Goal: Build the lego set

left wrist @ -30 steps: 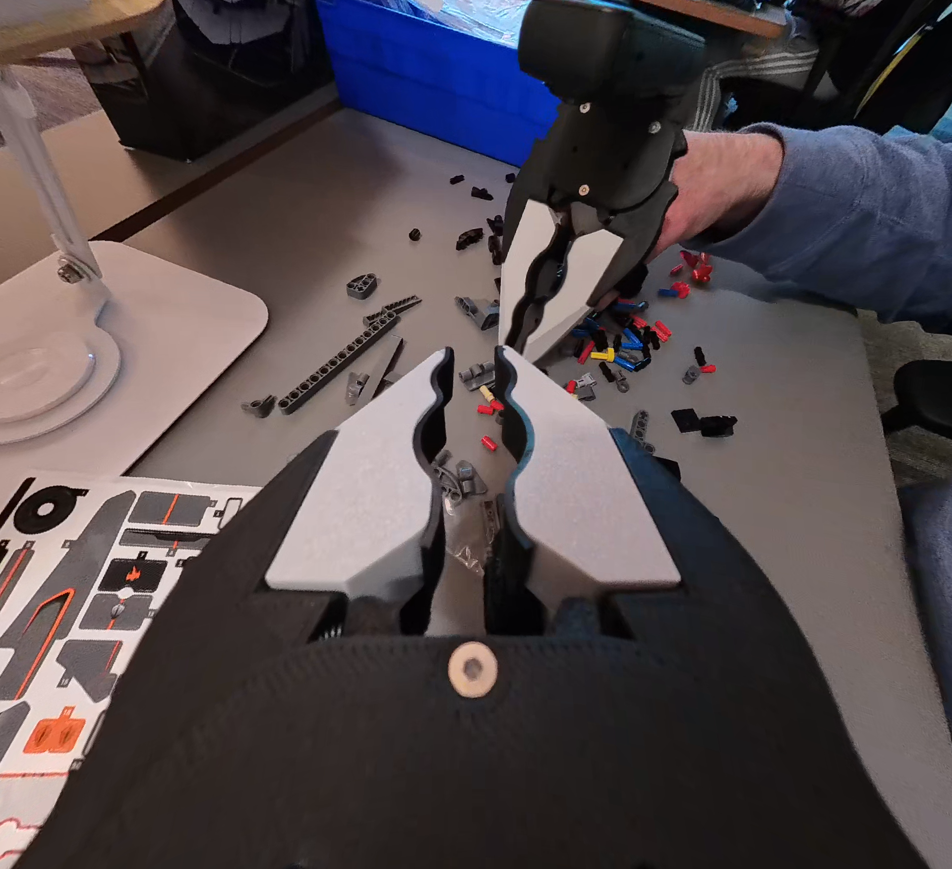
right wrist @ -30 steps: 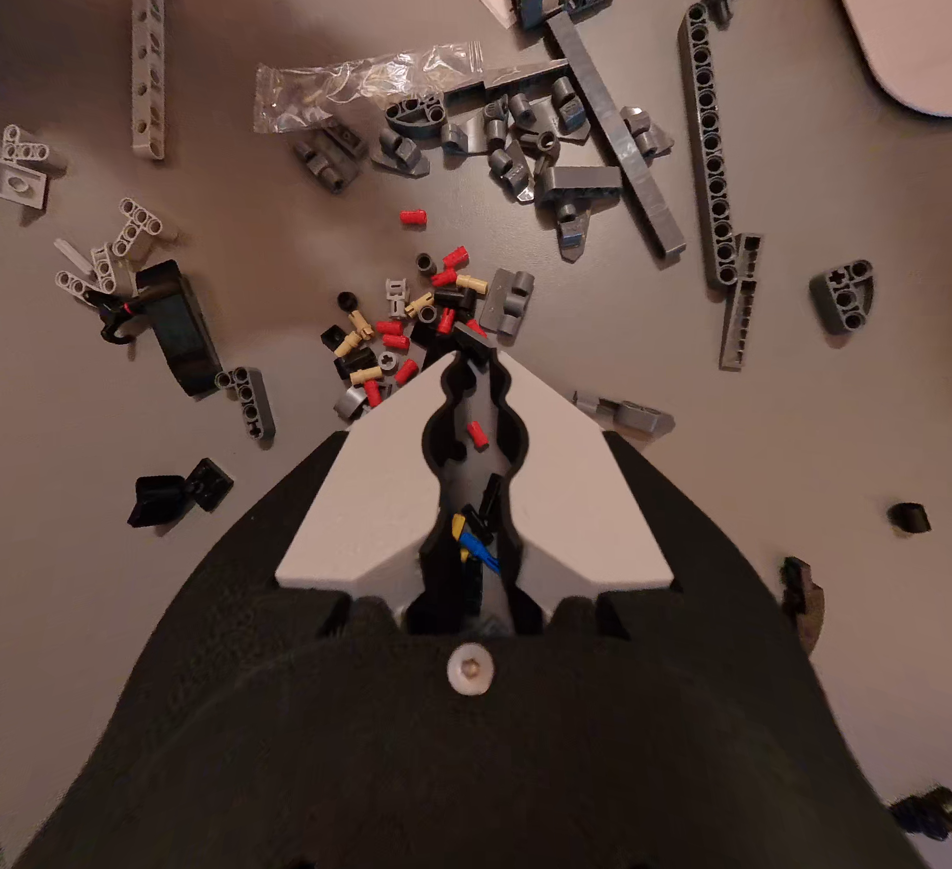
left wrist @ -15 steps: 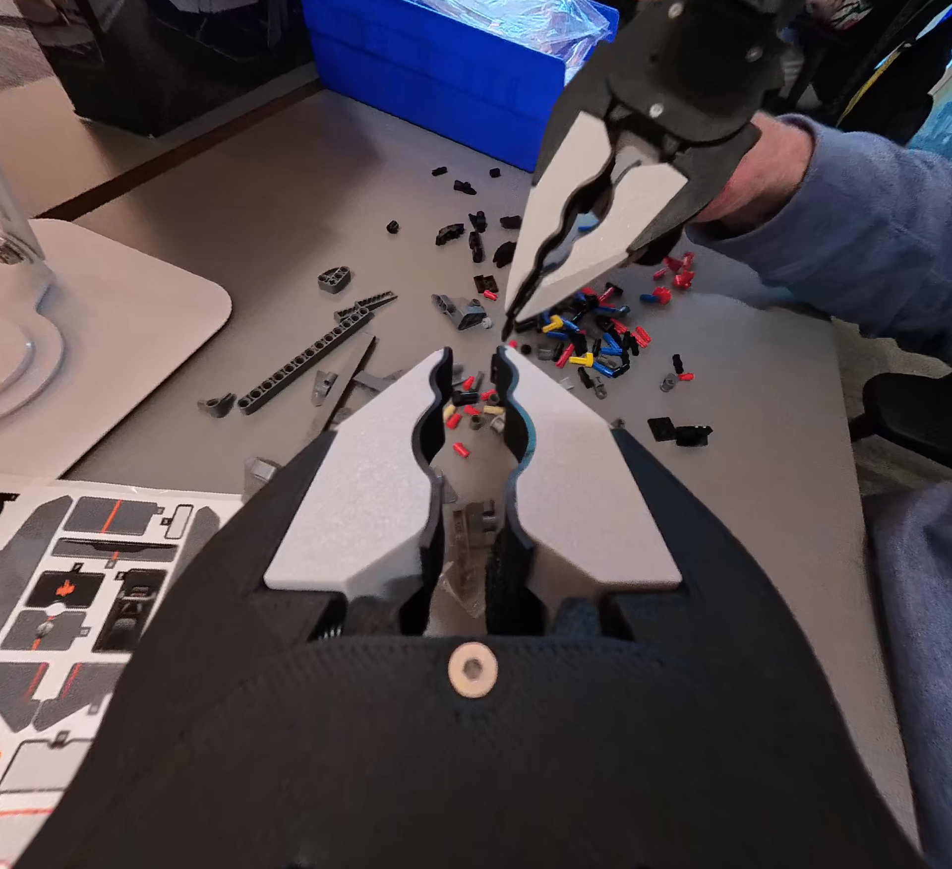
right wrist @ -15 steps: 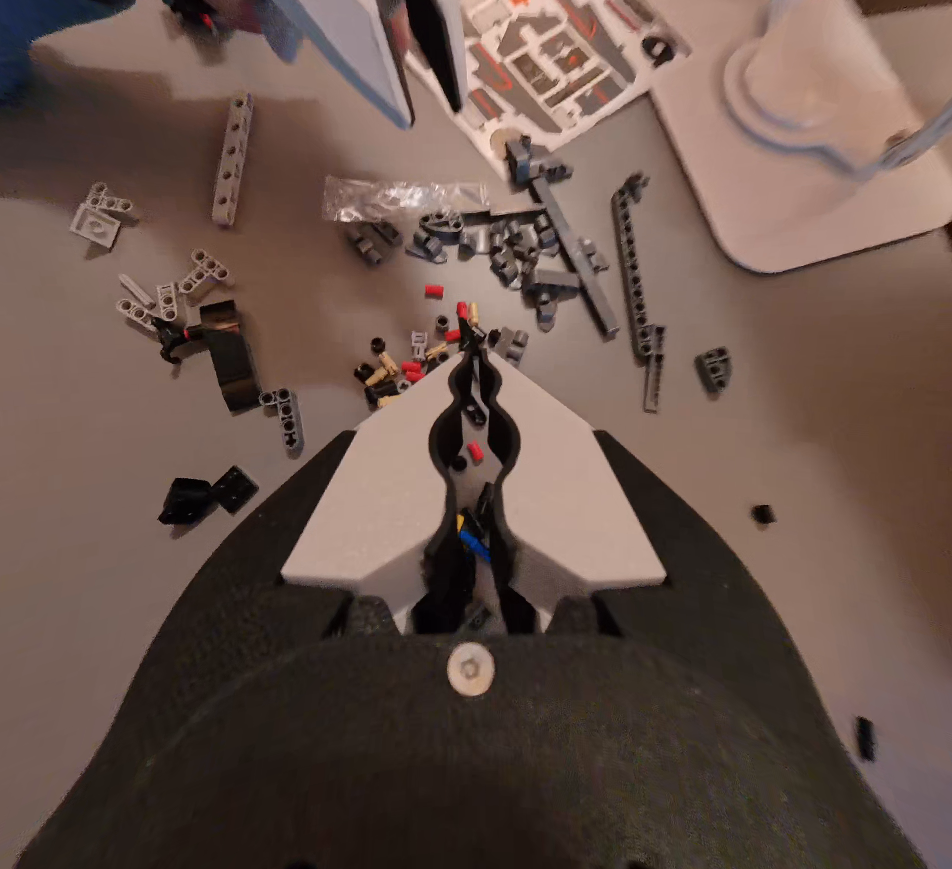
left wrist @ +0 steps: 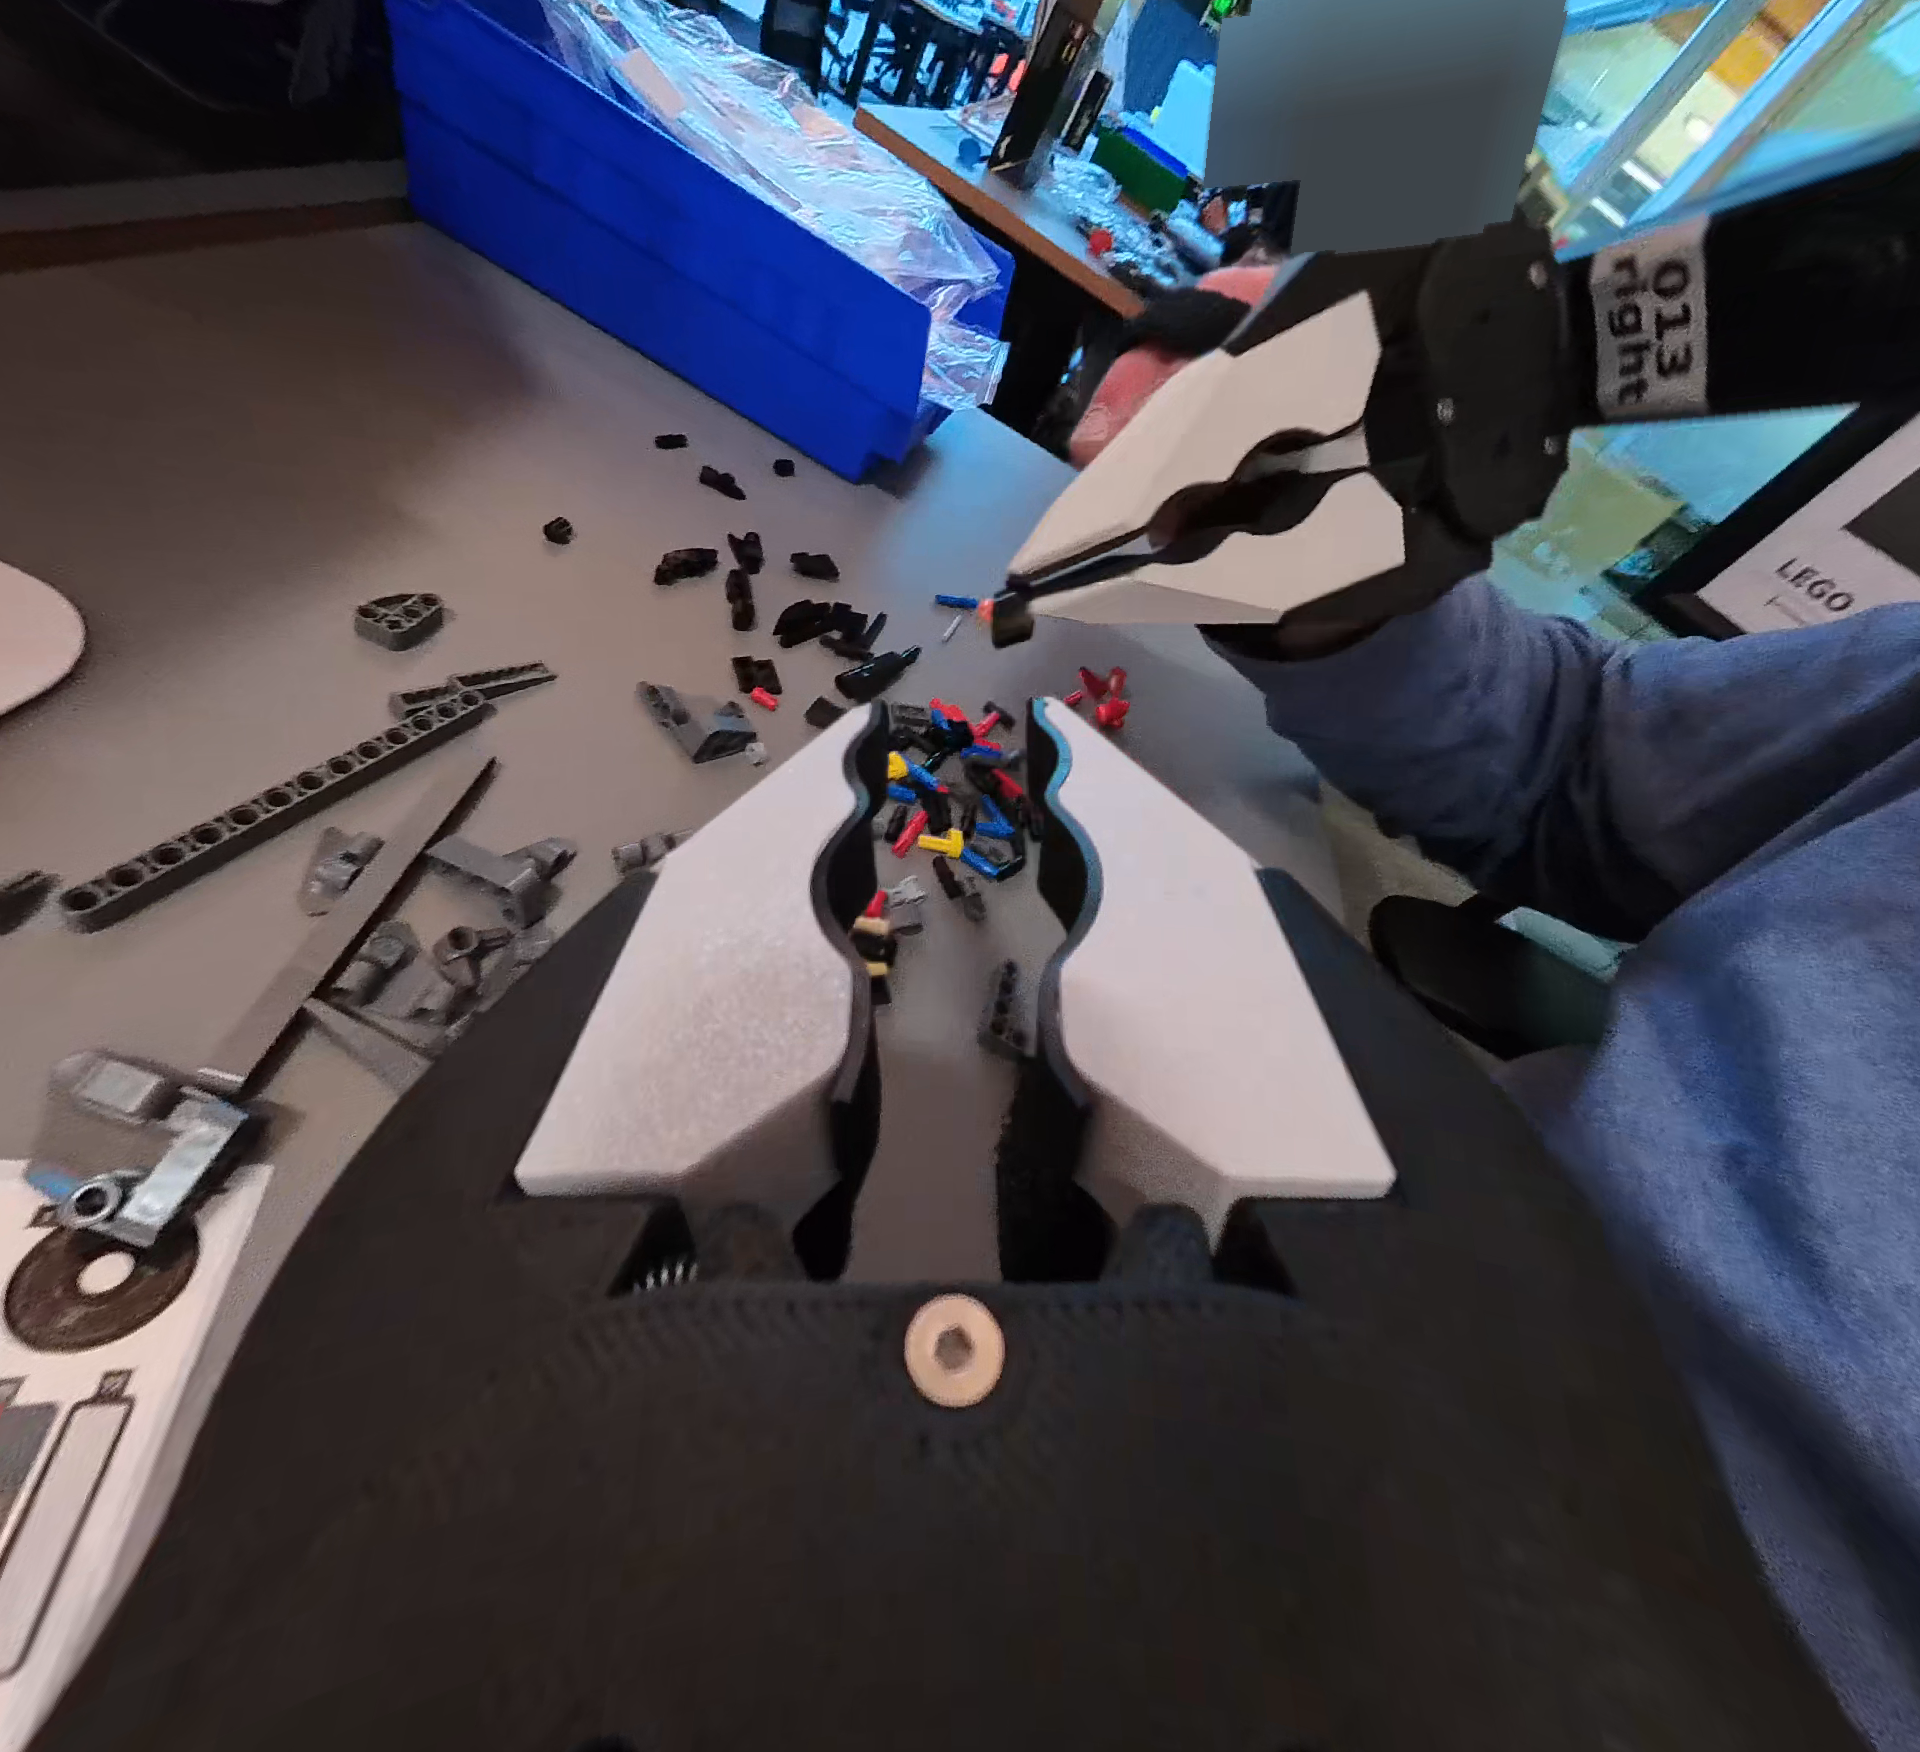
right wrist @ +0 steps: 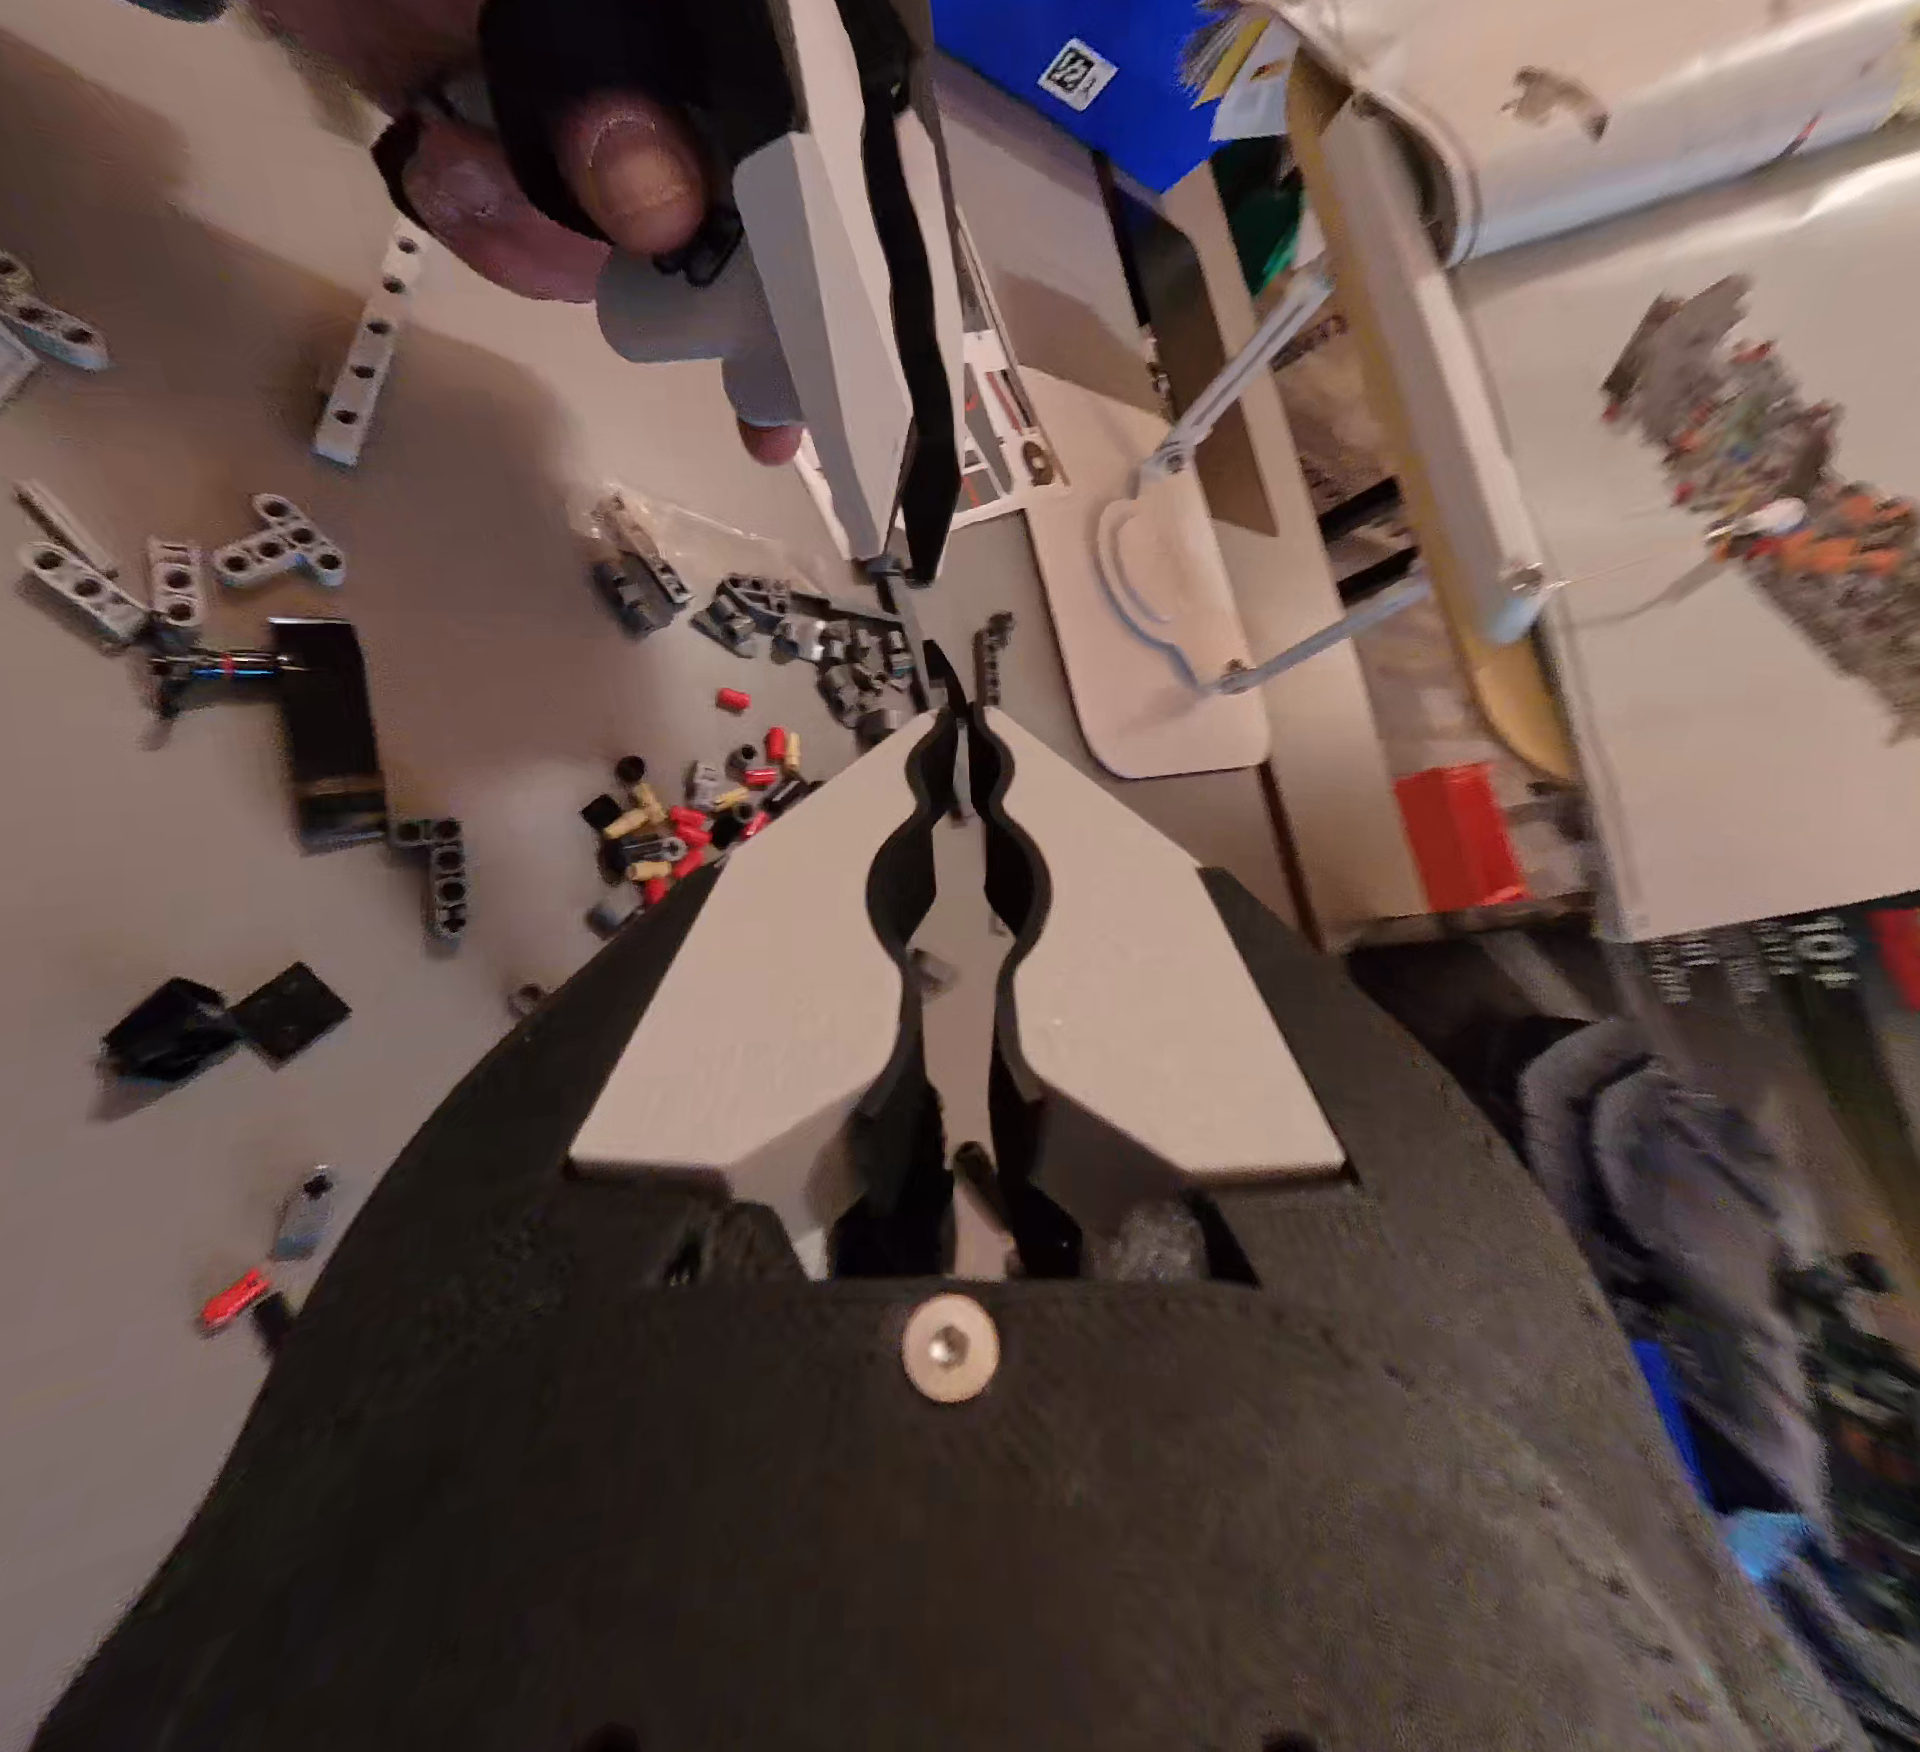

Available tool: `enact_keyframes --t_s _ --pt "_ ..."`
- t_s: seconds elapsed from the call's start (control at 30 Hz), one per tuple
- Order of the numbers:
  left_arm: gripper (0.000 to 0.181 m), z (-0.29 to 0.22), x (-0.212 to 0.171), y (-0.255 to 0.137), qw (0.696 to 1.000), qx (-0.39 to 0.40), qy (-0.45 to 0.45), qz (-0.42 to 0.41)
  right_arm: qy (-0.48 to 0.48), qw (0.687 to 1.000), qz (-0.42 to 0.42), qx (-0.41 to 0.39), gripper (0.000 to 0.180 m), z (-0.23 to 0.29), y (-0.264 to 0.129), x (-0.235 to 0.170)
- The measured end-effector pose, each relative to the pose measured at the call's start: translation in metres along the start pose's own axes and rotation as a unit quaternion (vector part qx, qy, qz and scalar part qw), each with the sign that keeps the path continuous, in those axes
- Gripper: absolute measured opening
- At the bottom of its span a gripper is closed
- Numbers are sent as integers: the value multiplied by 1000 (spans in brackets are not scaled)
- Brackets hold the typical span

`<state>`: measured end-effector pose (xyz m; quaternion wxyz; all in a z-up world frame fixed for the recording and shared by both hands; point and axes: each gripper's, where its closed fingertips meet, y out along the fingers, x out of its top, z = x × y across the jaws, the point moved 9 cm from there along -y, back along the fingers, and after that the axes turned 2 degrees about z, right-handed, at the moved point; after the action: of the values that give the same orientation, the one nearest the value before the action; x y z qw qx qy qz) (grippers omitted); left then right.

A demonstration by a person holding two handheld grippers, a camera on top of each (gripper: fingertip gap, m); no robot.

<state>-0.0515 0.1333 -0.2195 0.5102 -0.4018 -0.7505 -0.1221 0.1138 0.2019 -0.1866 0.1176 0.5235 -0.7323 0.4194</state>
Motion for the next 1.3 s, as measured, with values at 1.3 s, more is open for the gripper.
enact_keyframes --t_s 1.3 --pt "5 -49 19 2 966 93 235 -57 25 997 -75 -26 26 -6 -26 25"
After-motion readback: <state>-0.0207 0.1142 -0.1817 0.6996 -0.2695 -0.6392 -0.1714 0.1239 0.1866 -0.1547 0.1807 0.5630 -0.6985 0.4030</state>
